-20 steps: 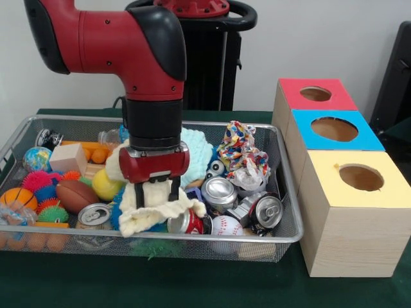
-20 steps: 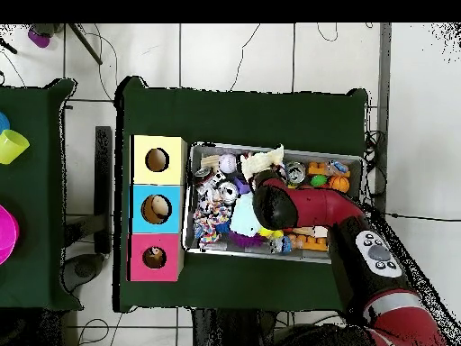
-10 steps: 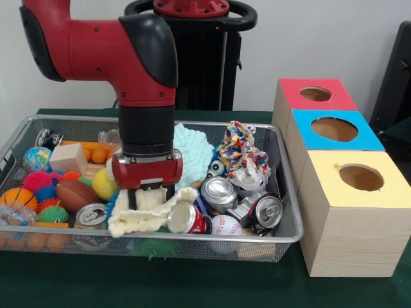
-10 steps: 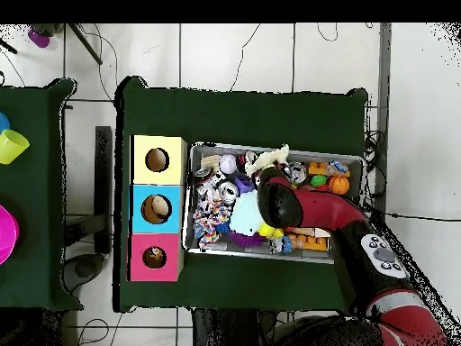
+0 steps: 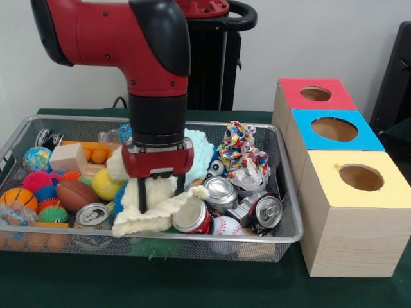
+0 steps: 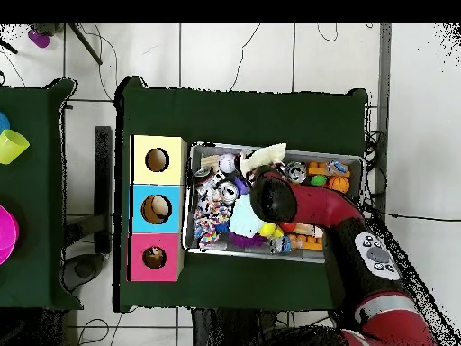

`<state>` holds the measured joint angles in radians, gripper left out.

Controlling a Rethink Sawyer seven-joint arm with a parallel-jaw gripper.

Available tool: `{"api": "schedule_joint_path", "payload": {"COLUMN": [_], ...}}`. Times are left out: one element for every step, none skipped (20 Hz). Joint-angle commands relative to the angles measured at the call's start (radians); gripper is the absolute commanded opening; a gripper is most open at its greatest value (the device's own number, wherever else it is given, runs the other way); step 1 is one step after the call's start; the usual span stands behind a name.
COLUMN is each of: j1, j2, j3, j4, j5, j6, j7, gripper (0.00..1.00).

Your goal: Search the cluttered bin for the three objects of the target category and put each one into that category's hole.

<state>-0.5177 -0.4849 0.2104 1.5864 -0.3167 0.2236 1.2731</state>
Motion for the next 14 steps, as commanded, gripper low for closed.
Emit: {"api": "schedule_joint_path", "payload": {"j1": [-0.032, -0.043, -0.044, -0.043, -0.039, -0.046, -0.02, -0.02, -0.024, -0.036, -0.045, -0.047, -0.051, -0.048], "j2": [-0.146, -0.177, -0.234, -0.259, -0.297, -0.315, -0.329, -0.337, -0.334, -0.333, -0.319, -0.306, -0.263, -0.243], "j3": [0.058, 0.075, 0.088, 0.088, 0.091, 0.102, 0.078, 0.081, 0.103, 0.126, 0.159, 0.176, 0.218, 0.233], "j4": [0.103, 0.107, 0.114, 0.111, 0.116, 0.118, 0.083, 0.071, 0.044, 0.027, -0.011, -0.036, -0.064, -0.076], "j5": [0.039, 0.047, 0.052, 0.05, 0.058, 0.059, 0.049, 0.04, 0.026, 0.021, 0.022, 0.02, 0.026, 0.023], "j6": [0.383, 0.421, 0.467, 0.485, 0.513, 0.519, 0.606, 0.631, 0.669, 0.694, 0.737, 0.762, 0.763, 0.746], "j7": [-0.029, -0.047, -0.075, -0.079, -0.079, -0.085, -0.1, -0.116, -0.157, -0.192, -0.234, -0.25, -0.271, -0.265], "gripper": [1.0, 1.0, 1.0, 1.0, 1.0, 1.0, 1.0, 1.0, 1.0, 1.0, 1.0, 1.0, 1.0, 1.0]}}
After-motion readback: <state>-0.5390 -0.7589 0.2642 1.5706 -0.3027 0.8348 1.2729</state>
